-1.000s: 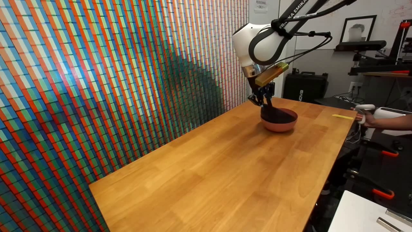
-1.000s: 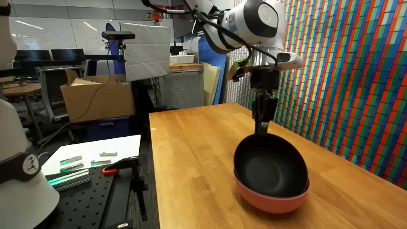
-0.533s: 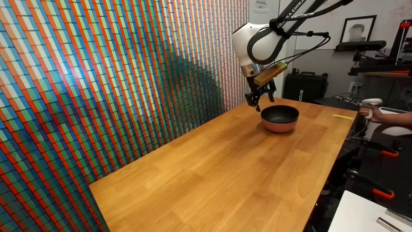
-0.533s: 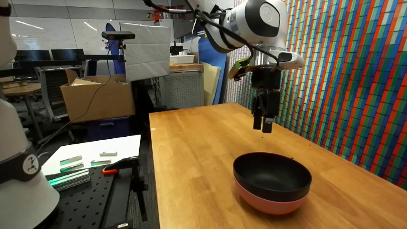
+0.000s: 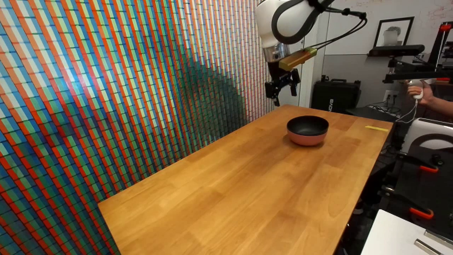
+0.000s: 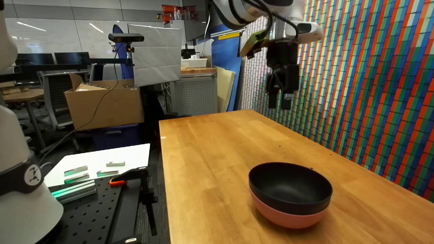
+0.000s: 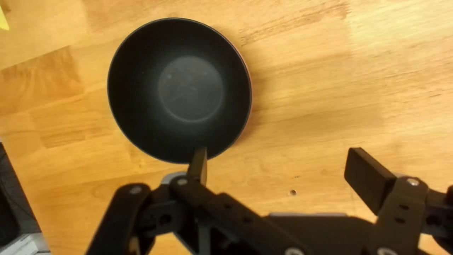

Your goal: Put the black bowl inside the pink bowl

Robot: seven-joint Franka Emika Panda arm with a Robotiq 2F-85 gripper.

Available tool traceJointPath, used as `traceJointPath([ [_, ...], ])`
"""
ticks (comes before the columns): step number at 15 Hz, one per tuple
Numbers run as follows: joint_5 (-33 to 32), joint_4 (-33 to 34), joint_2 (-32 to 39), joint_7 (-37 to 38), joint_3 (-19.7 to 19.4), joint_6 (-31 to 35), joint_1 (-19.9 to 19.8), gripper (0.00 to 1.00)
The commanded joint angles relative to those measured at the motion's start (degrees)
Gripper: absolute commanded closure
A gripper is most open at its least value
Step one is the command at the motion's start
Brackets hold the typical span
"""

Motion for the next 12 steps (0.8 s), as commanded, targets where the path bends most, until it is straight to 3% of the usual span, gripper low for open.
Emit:
traceJointPath([
  [1,3.84,-0.44,-7.88,-6.91,1.76,-4.21,-0.05,0.00],
  [6,10.97,1.42,-13.53,-15.33,3.18,-10.44,-1.14,0.00],
  [12,10.06,3.16,-15.96,-13.32,2.53,-17.56,-2.19,0.00],
])
